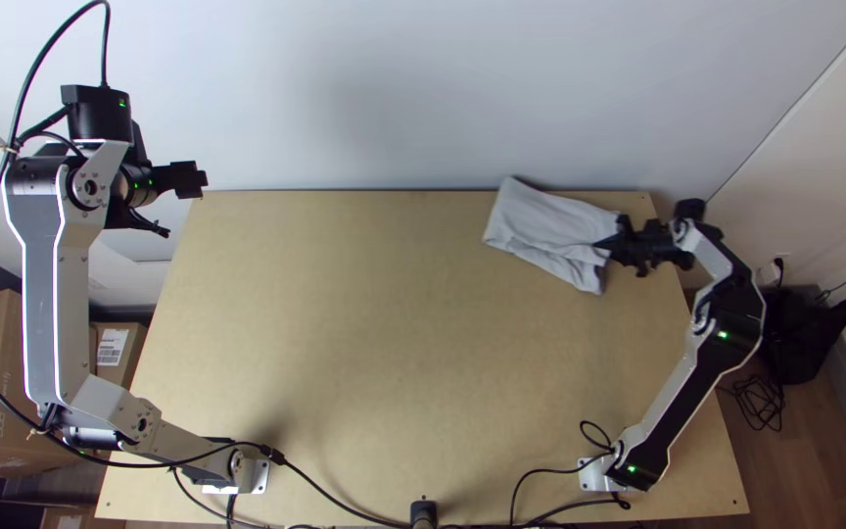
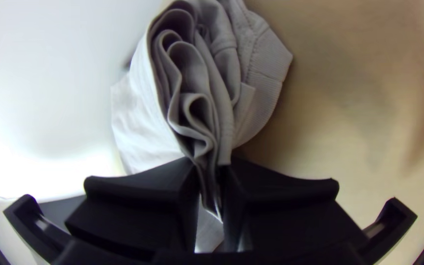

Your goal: Fold the t-shirt

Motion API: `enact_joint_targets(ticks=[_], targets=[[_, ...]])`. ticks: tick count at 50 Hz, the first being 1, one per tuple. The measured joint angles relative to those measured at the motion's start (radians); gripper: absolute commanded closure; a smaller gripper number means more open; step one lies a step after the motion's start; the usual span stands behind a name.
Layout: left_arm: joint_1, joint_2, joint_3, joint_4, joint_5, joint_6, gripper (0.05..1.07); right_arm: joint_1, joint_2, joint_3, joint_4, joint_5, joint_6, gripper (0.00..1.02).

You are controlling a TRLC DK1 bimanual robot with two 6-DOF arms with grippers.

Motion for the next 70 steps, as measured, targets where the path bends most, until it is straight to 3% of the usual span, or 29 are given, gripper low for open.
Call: enact_joint_targets(ticks=[9,11,13,16,17,26,33,43,54,70], targets=[[0.019,-0.003,0.0,0.0,0.039,0.001,0.1,-0.143,-0.008,-0.004,0.0,0.001,-0.063,1.0],[0.023,-0.005,0.0,0.0,0.044,0.0,0.1,-0.163,-0.008,-0.004,0.0,0.001,-0.076,0.94],[0.027,-0.006,0.0,-0.001,0.045,0.001,0.1,-0.181,-0.008,-0.004,0.0,0.001,-0.09,0.76],[0.028,-0.011,0.0,-0.001,0.051,0.002,0.1,-0.2,-0.008,0.004,-0.01,0.01,-0.113,0.18],[0.028,-0.012,0.0,-0.001,0.051,0.005,0.1,-0.203,-0.008,0.01,-0.015,0.017,-0.122,0.03],[0.028,-0.015,0.0,0.0,0.052,0.008,0.1,-0.206,-0.022,0.09,-0.042,0.14,-0.176,0.03],[0.033,-0.015,0.0,0.002,0.06,0.008,0.1,-0.204,-0.116,0.129,-0.018,0.357,-0.26,0.03],[0.046,-0.015,0.0,0.043,0.089,0.012,0.1,-0.15,-0.344,0.148,0.093,0.518,-0.386,0.03],[0.046,-0.05,0.0,0.125,0.134,0.012,0.1,0.084,-0.671,0.144,0.278,0.669,-0.488,0.03],[0.044,-0.288,-0.05,0.241,0.137,0.011,0.1,0.499,-1.092,0.133,0.351,0.882,-0.511,0.03]])
